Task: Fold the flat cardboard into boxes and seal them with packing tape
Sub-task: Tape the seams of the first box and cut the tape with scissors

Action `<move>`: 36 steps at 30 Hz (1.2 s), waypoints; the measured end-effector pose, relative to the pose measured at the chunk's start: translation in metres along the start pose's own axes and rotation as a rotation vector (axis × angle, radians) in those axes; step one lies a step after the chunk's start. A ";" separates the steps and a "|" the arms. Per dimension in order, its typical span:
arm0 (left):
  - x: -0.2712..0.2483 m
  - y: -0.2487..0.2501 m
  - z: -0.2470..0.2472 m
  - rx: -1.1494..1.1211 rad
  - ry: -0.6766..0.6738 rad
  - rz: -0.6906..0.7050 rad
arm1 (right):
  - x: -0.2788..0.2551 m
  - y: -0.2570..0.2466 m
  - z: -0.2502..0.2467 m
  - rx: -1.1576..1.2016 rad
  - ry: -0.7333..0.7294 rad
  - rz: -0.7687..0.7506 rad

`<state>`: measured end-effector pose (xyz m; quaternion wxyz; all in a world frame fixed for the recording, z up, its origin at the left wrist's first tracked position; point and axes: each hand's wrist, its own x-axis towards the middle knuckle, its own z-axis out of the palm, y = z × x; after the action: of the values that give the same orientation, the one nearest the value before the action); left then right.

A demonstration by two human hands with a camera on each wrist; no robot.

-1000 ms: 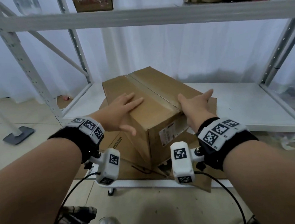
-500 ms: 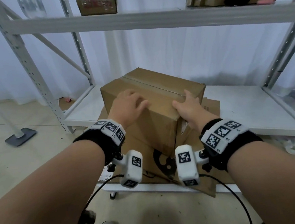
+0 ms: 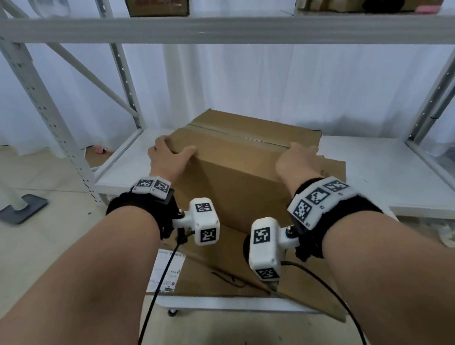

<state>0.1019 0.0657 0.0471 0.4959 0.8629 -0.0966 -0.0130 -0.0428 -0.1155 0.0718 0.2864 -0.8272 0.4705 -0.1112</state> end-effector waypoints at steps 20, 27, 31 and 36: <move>-0.075 0.059 0.047 0.932 -0.424 0.395 | 0.013 0.049 -0.027 -0.465 -0.110 -0.587; -0.077 0.083 0.091 0.865 -0.620 0.612 | -0.003 0.037 -0.029 -0.481 -0.136 -0.647; -0.068 0.077 0.072 0.845 -0.596 0.558 | 0.005 0.029 -0.022 -0.543 -0.140 -0.578; -0.051 0.042 0.015 0.909 -0.462 0.386 | 0.003 0.019 -0.012 -0.529 -0.149 -0.489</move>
<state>0.0438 0.0416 0.0720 0.0320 0.9316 -0.3555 -0.0681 -0.0604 -0.1301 0.0707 0.0611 -0.9665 0.2493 0.0100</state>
